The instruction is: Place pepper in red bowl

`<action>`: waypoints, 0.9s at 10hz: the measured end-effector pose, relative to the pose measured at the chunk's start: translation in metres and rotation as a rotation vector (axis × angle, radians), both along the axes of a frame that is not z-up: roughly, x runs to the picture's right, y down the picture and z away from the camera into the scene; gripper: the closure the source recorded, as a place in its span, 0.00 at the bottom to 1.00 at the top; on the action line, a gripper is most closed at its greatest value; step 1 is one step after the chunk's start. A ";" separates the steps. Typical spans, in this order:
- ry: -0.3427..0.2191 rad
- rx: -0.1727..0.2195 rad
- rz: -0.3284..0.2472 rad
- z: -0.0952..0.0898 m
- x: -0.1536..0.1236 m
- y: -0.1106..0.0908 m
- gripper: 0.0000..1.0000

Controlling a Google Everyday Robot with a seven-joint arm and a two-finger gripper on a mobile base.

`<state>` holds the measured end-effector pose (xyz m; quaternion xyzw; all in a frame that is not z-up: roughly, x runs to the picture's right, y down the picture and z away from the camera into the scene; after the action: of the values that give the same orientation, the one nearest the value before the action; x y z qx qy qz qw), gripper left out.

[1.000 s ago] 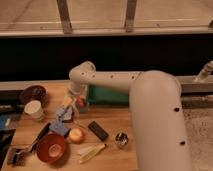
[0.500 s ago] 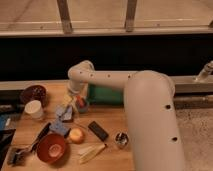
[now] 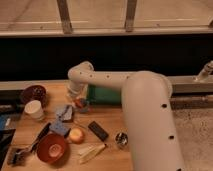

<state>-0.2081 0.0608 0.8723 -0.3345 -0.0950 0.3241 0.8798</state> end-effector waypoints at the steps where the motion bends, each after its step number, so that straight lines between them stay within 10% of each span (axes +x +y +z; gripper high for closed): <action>1: 0.003 0.004 0.003 -0.001 0.001 -0.002 0.98; 9: 0.002 0.064 0.013 -0.034 0.016 -0.039 1.00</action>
<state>-0.1924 0.0222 0.8381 -0.3055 -0.1066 0.3267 0.8880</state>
